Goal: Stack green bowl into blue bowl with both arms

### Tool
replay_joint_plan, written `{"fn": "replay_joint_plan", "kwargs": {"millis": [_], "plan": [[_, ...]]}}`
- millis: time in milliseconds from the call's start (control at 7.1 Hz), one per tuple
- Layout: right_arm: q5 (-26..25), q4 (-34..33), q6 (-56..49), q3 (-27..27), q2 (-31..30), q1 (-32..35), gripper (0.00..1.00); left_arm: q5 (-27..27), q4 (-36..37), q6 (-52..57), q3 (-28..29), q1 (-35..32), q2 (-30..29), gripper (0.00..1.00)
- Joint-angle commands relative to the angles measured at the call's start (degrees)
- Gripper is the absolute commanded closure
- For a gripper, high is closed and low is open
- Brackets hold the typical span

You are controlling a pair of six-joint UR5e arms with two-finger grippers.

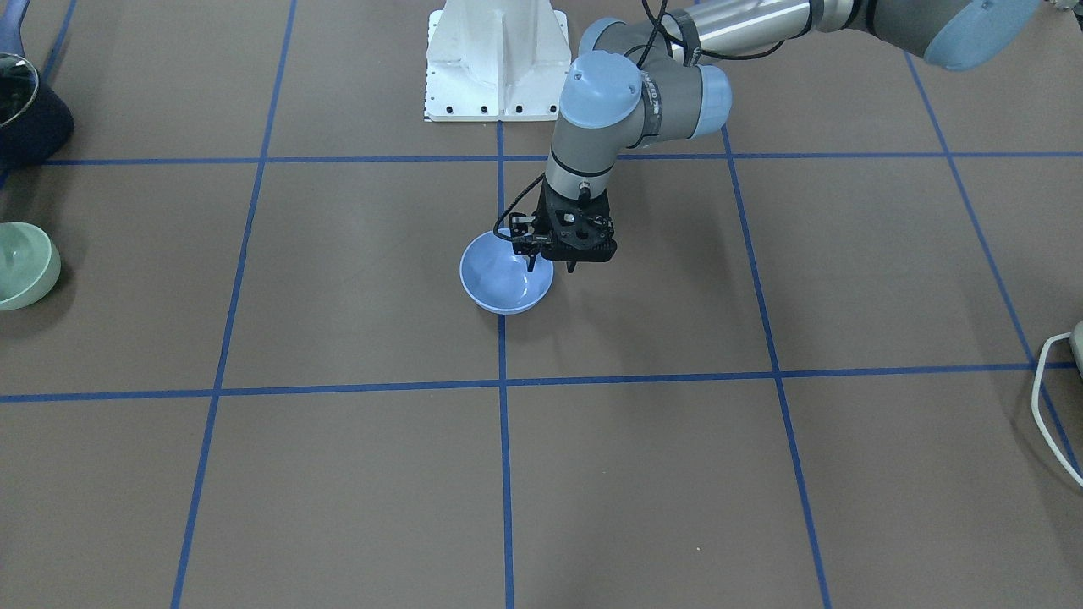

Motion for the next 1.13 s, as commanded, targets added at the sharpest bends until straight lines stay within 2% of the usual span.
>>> {"fn": "replay_joint_plan", "kwargs": {"millis": [0,282,423,563,845,986], "plan": [[0.0,0.0,0.9,0.0,0.4,-0.2,0.32,-0.2,0.2,0.5,-1.8,-0.5,0.3,0.03],[0.1,-0.1,1.0,0.0,0.5,-0.6,0.71,-0.7,0.2,0.6,-5.7,-1.4,3.2,0.03],[0.3,-0.2,1.5,0.0,1.0,-0.8,0.99,-4.1,0.5,2.2,-8.7,-3.7,5.7,0.03],[1.7,-0.1,3.6,0.0,1.2,-0.9,1.0,-8.9,1.6,6.6,-12.2,-7.5,8.8,0.03],[1.8,-0.1,5.9,0.4,2.1,-1.2,1.0,-13.8,1.6,16.6,-13.5,-13.8,13.7,0.03],[3.4,-0.1,6.0,1.0,3.3,-1.2,1.0,-14.1,1.2,23.2,-14.5,-16.3,18.0,0.03]]}}
